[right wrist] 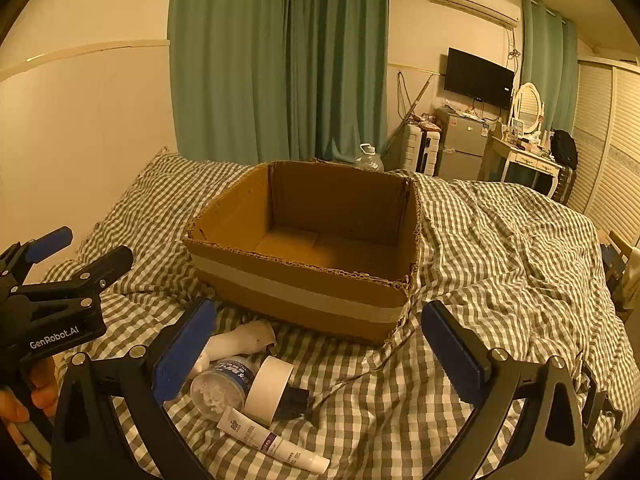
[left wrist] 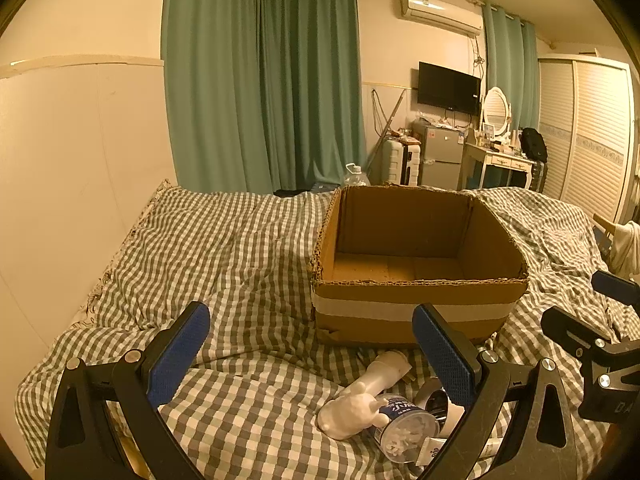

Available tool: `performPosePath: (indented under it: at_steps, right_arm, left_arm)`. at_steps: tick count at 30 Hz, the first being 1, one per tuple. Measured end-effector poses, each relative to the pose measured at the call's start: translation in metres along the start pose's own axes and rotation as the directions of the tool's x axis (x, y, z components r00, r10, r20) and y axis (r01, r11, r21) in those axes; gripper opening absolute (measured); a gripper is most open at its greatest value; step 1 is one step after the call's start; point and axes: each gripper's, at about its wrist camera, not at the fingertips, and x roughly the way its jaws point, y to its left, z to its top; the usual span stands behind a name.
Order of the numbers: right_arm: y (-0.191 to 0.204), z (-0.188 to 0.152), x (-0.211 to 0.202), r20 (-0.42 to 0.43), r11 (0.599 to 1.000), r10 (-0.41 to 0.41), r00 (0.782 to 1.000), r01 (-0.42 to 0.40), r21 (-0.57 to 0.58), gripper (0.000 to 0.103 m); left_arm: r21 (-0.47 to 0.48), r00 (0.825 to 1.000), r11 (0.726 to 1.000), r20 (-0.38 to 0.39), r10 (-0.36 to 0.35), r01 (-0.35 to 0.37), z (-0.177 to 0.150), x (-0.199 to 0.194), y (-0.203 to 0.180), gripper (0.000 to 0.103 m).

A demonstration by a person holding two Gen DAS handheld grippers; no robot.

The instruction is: Organize objects

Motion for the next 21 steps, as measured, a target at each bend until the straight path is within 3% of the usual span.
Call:
performPosePath:
  at_steps: [13,21]
  right_arm:
    - [0.0,0.005,-0.017,0.031,1.0,0.006,1.0,-0.006,-0.009,0.103]
    - [0.003,-0.012,-0.012,-0.033,0.997,0.01,0.999,-0.012,-0.071,0.103]
  left_arm:
    - [0.006,1.0,1.0,-0.003,-0.011,0.011,-0.004,-0.011,-0.002,0.103]
    - [0.003,0.994,1.0,-0.111,-0.026,0.026,-0.029,0.001,-0.002,0.103]
